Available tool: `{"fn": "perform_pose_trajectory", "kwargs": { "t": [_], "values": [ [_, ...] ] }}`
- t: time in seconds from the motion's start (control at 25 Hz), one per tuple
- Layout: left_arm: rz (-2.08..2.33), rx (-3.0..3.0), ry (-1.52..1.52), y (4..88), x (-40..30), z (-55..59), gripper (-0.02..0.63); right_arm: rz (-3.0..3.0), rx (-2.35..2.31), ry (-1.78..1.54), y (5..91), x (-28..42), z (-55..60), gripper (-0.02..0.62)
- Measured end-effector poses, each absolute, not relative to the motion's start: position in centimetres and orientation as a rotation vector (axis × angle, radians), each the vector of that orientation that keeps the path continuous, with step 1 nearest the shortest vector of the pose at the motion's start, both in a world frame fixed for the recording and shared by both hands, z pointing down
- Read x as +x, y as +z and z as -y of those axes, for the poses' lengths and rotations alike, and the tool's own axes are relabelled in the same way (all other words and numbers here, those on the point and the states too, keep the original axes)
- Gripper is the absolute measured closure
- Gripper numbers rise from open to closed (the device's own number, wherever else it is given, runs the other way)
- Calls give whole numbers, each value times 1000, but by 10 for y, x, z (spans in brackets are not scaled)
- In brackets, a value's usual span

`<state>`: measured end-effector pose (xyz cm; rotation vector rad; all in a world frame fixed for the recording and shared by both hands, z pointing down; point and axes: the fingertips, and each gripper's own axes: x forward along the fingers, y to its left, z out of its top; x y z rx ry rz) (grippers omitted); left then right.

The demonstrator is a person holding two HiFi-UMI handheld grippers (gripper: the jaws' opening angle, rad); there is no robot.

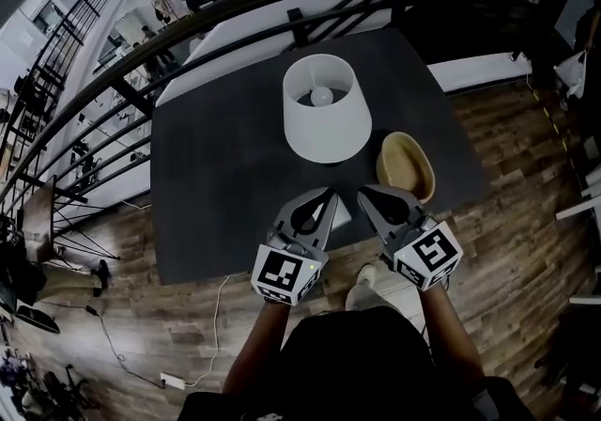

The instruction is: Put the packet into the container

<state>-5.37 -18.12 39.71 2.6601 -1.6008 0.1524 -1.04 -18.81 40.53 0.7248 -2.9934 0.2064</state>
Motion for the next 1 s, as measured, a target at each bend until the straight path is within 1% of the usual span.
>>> {"fn": "perform_pose_trajectory", "kwargs": {
  "t": [0.52,0.76,1.0],
  "values": [
    [1669,2593,237,408,-50,212,598,3002,657,289,424,-8,223,591],
    [1626,2632,235,409,-48,222,598,2982,708,277,428,-6,233,591],
    [1540,2675,220,411,-63,231,598,2919,834,275,430,-20,240,591]
  ]
}}
